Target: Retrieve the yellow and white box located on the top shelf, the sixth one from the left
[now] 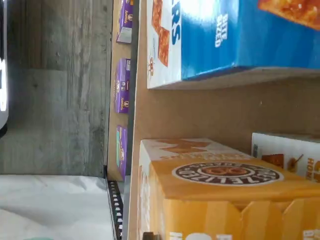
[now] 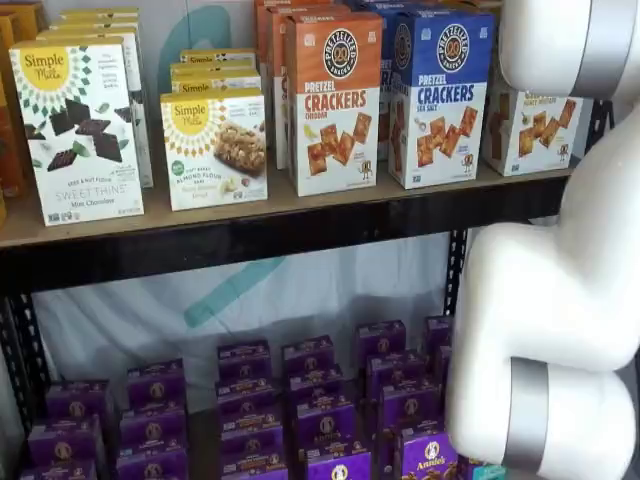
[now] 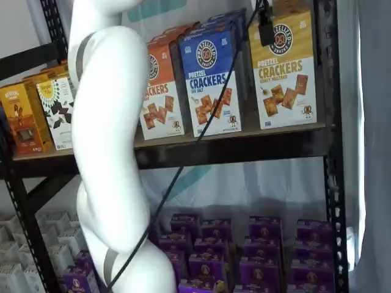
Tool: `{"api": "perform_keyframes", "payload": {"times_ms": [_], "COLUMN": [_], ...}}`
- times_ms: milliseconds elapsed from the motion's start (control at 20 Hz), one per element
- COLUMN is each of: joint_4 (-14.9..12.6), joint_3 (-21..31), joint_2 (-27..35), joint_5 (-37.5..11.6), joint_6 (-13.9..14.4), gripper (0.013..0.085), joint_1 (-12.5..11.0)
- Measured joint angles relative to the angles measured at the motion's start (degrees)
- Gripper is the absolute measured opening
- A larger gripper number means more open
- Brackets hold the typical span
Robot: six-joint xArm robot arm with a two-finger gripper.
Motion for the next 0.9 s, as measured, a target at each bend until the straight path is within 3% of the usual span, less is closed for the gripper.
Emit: {"api": "perform_keyframes", "payload": {"times_ms": [150,250,900], "joint_4": [0.0,0.0,-0.6], "joint_3": [-0.5,-1.1,-2.4], "joint_2": [0.3,0.7,0.8], "joint_5": [0.1,0.6,1.8], "joint_6": [0.0,0.1,-0.6], "gripper": [0.069,0.061,0.061], "joint_1": [0.0,0.0,-0.5]}}
